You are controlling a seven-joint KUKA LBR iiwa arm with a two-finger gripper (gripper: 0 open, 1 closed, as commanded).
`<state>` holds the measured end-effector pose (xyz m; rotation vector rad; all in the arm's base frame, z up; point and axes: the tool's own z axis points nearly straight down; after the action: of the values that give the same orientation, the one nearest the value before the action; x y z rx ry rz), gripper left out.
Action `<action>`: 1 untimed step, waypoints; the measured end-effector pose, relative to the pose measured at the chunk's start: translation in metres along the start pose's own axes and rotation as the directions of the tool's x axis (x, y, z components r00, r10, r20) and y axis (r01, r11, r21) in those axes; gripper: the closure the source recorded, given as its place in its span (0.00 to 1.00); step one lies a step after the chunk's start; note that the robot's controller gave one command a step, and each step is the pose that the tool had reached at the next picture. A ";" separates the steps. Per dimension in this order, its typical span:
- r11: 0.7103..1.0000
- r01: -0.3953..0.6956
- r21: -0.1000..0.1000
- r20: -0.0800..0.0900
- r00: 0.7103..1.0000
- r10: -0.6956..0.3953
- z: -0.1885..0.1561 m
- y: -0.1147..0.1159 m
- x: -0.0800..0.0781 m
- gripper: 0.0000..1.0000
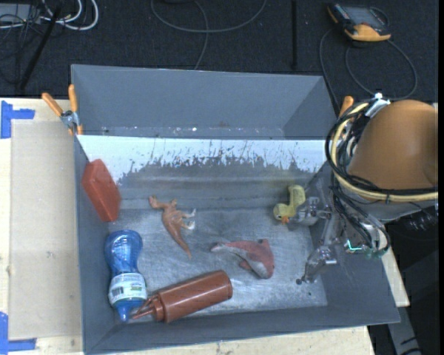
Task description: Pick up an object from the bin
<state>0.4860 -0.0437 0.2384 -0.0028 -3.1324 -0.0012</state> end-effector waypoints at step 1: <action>1.000 0.001 0.000 0.007 1.000 -0.001 -0.003 0.000 -0.001 0.00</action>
Offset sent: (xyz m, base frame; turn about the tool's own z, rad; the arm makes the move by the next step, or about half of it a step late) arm 0.0255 0.0215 -0.1360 -0.0295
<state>0.4874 -0.0435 0.2418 -0.0006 -3.1396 -0.0006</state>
